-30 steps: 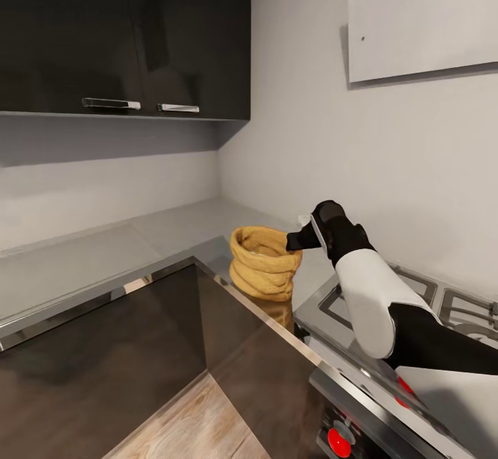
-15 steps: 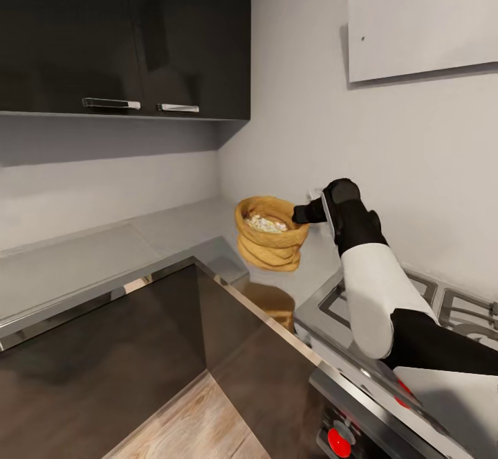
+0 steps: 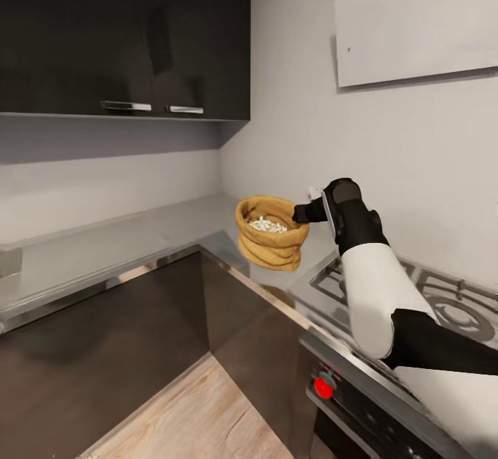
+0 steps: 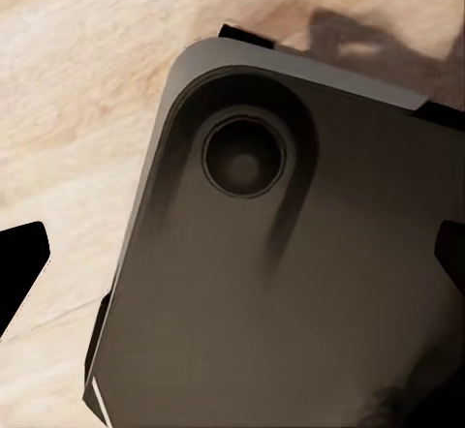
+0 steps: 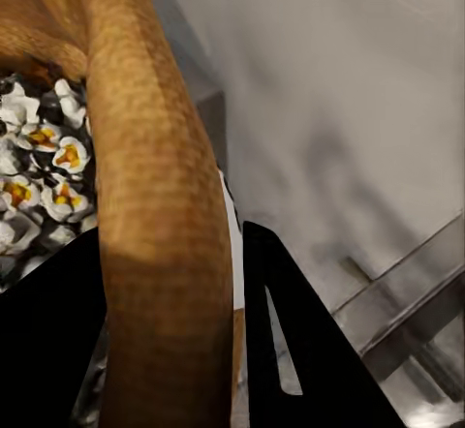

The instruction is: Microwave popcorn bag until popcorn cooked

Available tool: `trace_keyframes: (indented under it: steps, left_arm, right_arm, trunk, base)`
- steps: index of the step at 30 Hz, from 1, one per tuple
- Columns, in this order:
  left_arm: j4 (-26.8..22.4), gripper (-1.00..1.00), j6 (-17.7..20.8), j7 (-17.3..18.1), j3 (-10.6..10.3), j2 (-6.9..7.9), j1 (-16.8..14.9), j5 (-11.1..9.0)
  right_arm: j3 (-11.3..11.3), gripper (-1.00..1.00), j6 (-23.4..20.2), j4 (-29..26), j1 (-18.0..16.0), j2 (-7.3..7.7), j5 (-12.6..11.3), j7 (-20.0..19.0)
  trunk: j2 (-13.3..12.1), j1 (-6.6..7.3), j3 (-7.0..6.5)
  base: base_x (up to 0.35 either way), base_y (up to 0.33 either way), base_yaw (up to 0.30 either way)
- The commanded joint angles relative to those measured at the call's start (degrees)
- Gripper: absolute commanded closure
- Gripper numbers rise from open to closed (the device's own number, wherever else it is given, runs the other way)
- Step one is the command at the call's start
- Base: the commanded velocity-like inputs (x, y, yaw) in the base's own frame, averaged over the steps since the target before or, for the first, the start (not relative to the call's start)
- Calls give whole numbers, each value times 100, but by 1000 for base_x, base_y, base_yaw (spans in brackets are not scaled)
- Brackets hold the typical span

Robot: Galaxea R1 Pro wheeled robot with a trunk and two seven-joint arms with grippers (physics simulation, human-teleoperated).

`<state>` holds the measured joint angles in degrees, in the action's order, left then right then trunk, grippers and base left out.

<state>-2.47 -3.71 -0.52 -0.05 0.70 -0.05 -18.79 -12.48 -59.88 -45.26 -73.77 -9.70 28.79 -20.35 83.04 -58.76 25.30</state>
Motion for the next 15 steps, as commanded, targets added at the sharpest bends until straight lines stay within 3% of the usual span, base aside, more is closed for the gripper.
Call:
trace_keyframes:
  steps: [1,5,15]
  left_arm:
    - [3,-100,-138,-7,5,0,1,-19]
    - [18,-100,-290,-9,14,0,0,-27]
    - [34,-100,-224,-9,-14,9,2,-79]
  right_arm:
    - [-29,100,-12,-7,-6,-12,58,-48]
    - [-27,100,-12,-8,-6,-5,65,-48]
    - [-34,100,-12,-8,-6,-29,66,-48]
  trunk:
    - [4,4,6]
    - [4,4,6]
    - [4,4,6]
  base:
    - [-347,0,0]
    - [-347,0,0]
    - [-347,0,0]
